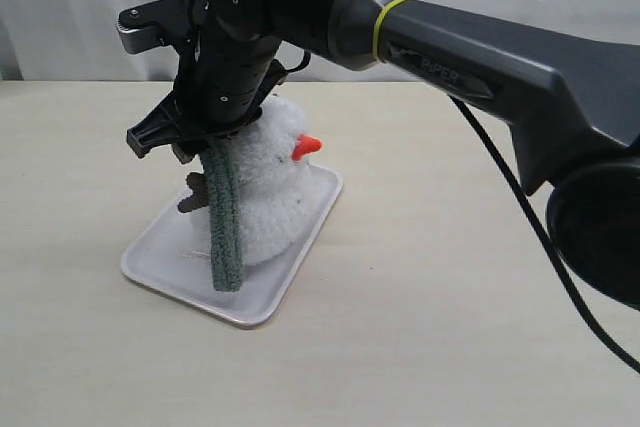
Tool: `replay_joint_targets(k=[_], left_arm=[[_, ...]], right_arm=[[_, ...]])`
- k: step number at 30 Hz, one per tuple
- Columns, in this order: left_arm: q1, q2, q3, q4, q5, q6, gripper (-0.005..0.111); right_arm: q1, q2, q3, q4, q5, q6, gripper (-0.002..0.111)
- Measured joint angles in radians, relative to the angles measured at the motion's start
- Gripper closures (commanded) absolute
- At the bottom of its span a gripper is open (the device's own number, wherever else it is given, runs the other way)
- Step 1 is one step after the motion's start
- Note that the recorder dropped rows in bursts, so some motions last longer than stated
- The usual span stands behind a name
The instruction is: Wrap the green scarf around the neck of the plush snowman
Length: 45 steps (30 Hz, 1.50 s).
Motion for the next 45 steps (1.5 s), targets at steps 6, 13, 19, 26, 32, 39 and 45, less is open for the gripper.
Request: replay_joint_targets(k=[6, 13, 19, 26, 32, 39, 45], left_arm=[[0.0, 0.0, 0.0, 0.0, 0.0, 0.0, 0.107], [0.0, 0.0, 0.0, 0.0, 0.0, 0.0, 0.107], [0.0, 0.0, 0.0, 0.0, 0.0, 0.0, 0.107], [0.0, 0.0, 0.0, 0.0, 0.0, 0.0, 0.107], [0.0, 0.0, 0.0, 0.0, 0.0, 0.0, 0.107], [0.0, 0.0, 0.0, 0.0, 0.0, 0.0, 0.107], [0.0, 0.0, 0.0, 0.0, 0.0, 0.0, 0.107]], right_arm=[[0.0, -0.002, 0.0, -0.003, 0.04, -0.044, 0.06], [0.0, -0.017, -0.038, -0.003, 0.083, -0.055, 0.05], [0.0, -0.022, -0.103, -0.003, 0.173, -0.051, 0.05], [0.0, -0.039, -0.212, 0.024, 0.184, -0.026, 0.076], [0.08, -0.087, -0.21, -0.015, 0.184, -0.096, 0.104], [0.27, -0.126, -0.057, -0.326, 0.182, 0.046, 0.104], [0.181, -0.364, 0.302, -0.262, -0.117, 0.136, 0.104]])
